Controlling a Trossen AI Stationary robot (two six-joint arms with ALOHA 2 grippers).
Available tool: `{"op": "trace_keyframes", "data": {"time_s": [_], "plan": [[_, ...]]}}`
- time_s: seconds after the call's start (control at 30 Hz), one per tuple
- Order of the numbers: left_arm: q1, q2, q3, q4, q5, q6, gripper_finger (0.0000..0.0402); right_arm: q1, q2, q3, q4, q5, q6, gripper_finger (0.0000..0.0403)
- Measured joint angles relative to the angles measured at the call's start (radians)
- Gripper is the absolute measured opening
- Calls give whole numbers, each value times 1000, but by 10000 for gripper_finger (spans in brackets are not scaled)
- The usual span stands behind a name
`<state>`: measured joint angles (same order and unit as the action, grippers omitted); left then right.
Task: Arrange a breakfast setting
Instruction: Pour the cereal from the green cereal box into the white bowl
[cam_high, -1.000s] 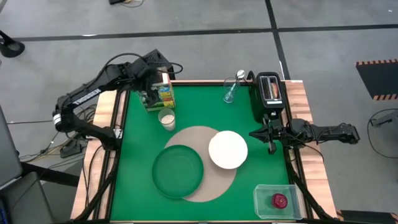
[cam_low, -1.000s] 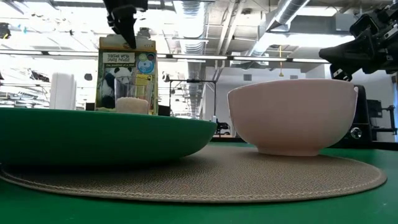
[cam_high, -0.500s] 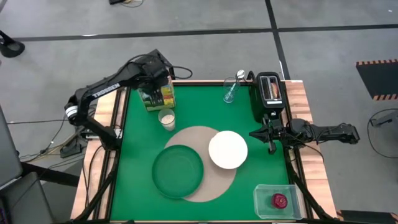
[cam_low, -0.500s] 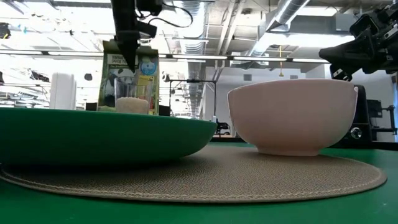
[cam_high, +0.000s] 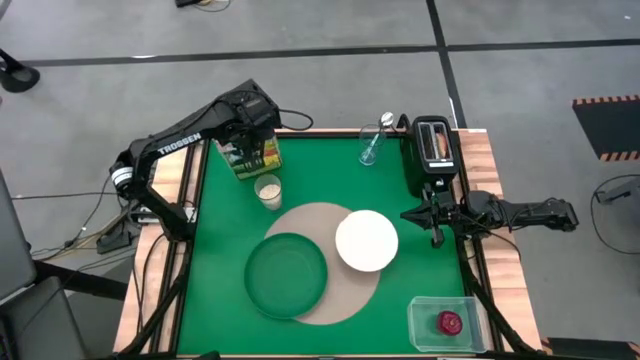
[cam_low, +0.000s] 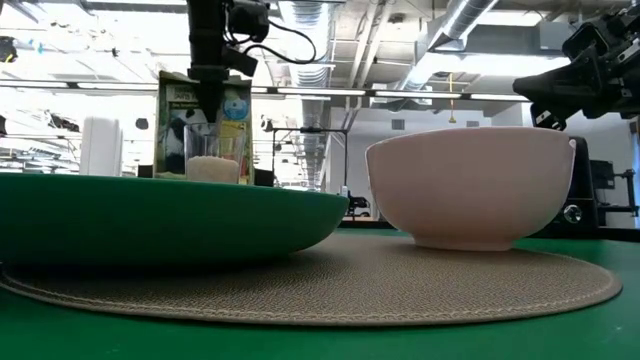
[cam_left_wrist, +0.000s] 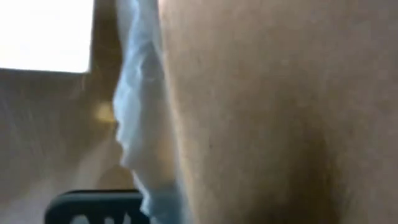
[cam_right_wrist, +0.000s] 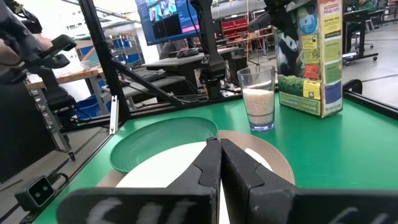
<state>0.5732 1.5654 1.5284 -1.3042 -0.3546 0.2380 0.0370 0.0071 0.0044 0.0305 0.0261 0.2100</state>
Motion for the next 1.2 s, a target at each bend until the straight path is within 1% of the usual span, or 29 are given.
{"op": "trace_keyframes", "data": {"time_s": [0.17, 0.33, 0.57, 0.97, 1.2], "plan": [[-5, 0, -1, -13, -36, 2, 3, 0, 0, 0, 0, 0, 0, 33], [-45, -5, -1, -11, -105, 12, 1, 0, 0, 0, 0, 0, 0, 33], [-84, -61, -1, -5, -102, 5, 0, 0, 0, 0, 0, 0, 0, 33], [-108, -224, -1, 26, -101, -14, 0, 0, 0, 0, 0, 0, 0, 33], [-109, -281, -1, 90, -50, 22, 0, 0, 0, 0, 0, 0, 0, 33]]}}
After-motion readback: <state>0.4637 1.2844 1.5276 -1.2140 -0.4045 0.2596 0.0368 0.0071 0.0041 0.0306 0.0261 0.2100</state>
